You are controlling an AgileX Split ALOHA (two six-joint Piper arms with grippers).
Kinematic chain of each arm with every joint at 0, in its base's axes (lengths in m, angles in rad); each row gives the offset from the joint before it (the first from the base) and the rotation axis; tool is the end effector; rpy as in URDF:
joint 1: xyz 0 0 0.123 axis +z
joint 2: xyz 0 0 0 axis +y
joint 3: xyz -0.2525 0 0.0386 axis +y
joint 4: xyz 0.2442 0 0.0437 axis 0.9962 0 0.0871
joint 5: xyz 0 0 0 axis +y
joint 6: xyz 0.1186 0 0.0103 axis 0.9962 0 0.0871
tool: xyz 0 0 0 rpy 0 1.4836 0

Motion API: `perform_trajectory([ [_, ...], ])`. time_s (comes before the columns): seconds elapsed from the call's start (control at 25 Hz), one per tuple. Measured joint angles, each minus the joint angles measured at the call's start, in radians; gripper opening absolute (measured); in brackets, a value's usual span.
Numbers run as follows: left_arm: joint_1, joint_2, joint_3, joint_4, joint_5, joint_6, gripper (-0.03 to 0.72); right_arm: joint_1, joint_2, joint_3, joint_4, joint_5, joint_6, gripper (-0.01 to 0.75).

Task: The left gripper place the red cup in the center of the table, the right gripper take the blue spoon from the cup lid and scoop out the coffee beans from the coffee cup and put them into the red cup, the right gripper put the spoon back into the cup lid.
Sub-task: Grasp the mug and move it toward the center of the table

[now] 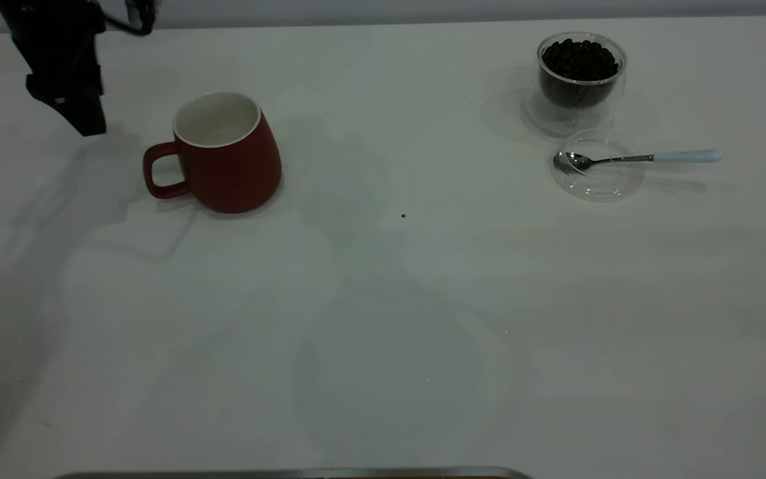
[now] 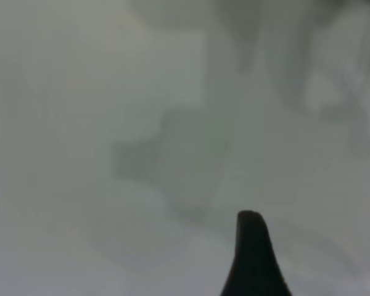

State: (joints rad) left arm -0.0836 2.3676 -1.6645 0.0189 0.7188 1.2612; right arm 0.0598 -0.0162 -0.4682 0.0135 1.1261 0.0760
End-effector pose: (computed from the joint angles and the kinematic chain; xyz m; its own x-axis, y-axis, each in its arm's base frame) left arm 0.4484 -0.0361 0.0316 -0.2049 0.9771 -0.0565 0.9503 0.2125 0.2274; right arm 0.0437 0.0041 0.2472 -0.5295 0.0502 -0.8468 -0.0269 0.9968 0.0759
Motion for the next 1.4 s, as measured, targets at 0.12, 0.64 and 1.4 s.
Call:
perform_trajectory([
  [0.12,-0.001,0.018,0.0,-0.102,-0.001,0.241,0.587,0.0,0.0,0.0,0.0,0.0,0.001,0.525],
  [0.64,-0.002,0.063,0.0,-0.263,-0.08,0.471,0.587,0.0,0.0,0.0,0.0,0.0,0.0,0.525],
  [1.4,-0.087,0.108,-0.01,-0.169,-0.038,0.292,0.587,0.0,0.0,0.0,0.0,0.0,0.0,0.525],
])
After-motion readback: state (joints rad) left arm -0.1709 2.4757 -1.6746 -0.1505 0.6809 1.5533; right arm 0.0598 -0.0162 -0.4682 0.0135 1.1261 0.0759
